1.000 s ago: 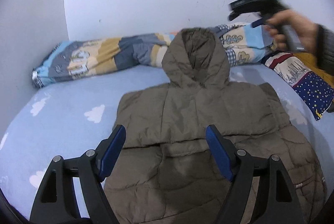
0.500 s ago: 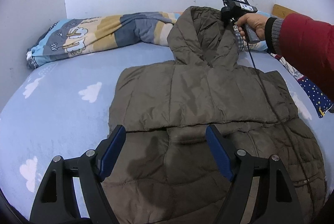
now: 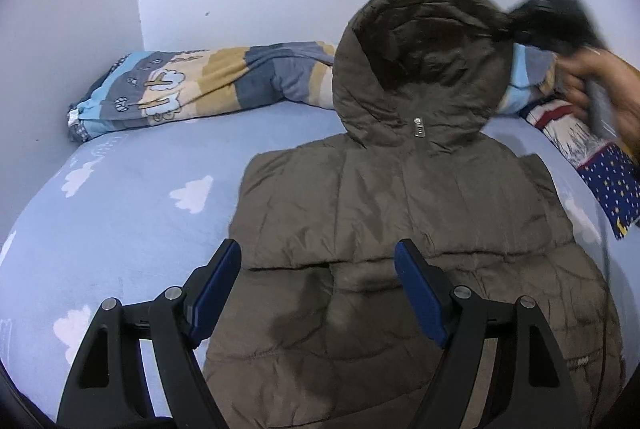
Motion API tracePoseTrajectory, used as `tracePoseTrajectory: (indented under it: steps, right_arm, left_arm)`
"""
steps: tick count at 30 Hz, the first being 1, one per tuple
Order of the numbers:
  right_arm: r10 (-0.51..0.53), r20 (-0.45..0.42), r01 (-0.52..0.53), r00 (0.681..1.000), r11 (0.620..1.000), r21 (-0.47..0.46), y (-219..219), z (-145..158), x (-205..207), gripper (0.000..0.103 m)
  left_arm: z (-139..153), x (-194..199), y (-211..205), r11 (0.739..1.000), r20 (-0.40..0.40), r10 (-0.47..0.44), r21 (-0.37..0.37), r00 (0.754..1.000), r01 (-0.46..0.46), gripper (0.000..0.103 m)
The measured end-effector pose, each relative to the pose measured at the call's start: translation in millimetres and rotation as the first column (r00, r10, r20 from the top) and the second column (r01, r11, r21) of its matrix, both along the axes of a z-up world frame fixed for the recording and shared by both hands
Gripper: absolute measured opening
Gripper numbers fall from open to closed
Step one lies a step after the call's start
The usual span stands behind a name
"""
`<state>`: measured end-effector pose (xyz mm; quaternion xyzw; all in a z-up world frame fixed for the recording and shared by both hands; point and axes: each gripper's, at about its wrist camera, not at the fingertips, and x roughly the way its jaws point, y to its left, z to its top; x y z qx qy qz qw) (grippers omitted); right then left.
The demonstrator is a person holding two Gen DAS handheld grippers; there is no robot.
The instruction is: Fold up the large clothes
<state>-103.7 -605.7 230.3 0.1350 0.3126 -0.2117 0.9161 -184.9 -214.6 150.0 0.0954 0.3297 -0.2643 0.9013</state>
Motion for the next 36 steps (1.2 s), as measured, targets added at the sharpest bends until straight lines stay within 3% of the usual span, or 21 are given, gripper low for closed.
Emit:
tracePoseTrajectory:
  steps: [4, 7, 11, 17, 21, 24, 28, 30, 32, 34, 36]
  right_arm:
    - [0.076, 0.04, -0.076, 0.996, 0.997, 0.001, 54, 14, -72, 0.009]
    - [0.107, 0.044, -0.106, 0.993, 0.994, -0.008, 88, 5, -120, 0.009]
    - [0.112, -0.028, -0.112, 0.993, 0.994, -0.006, 121, -48, -173, 0.009]
    - [0.116, -0.202, -0.112, 0.972, 0.993, 0.033, 114, -148, -173, 0.01]
    - [0.13, -0.197, -0.124, 0.972, 0.991, 0.043, 111, -153, -170, 0.01]
    - [0.15, -0.193, -0.146, 0.97, 0.989, 0.034, 107, -152, -171, 0.01]
    - [0.218, -0.231, -0.221, 0.948, 0.975, 0.017, 112, -139, -176, 0.014]
    - [0.223, -0.27, -0.243, 0.937, 0.969, -0.043, 118, -126, -180, 0.029]
    - [0.237, -0.295, -0.281, 0.926, 0.953, -0.116, 128, -108, -189, 0.055]
    - [0.234, -0.27, -0.287, 0.934, 0.942, -0.172, 133, -91, -196, 0.065]
    - [0.244, -0.189, -0.274, 0.951, 0.949, -0.154, 130, -73, -199, 0.067]
  left_arm:
    - [15, 5, 7, 0.998, 0.011, 0.035, -0.044, 0.999, -0.034, 0.078]
    - [28, 8, 13, 0.994, 0.023, 0.067, -0.088, 0.998, -0.065, 0.078]
    - [38, 11, 12, 0.986, 0.035, 0.075, -0.153, 0.997, -0.069, 0.078]
    - [24, 20, -34, 0.988, 0.041, -0.007, -0.154, 0.999, 0.014, 0.078]
    - [-8, 26, -77, 0.995, 0.018, -0.057, -0.075, 0.998, 0.059, 0.078]
    - [-59, 42, -107, 0.99, -0.08, -0.043, 0.127, 0.996, 0.053, 0.078]
    - [-68, 48, -102, 0.994, -0.118, -0.029, 0.104, 0.993, 0.041, 0.08]
    - [-64, 47, -101, 0.993, -0.088, -0.027, 0.111, 0.996, 0.037, 0.08]
    - [-64, 45, -101, 0.993, -0.084, -0.03, 0.111, 0.996, 0.04, 0.08]
    - [-66, 46, -99, 0.994, -0.08, -0.026, 0.104, 0.996, 0.035, 0.08]
    - [-66, 45, -99, 0.994, -0.075, -0.026, 0.108, 0.997, 0.034, 0.08]
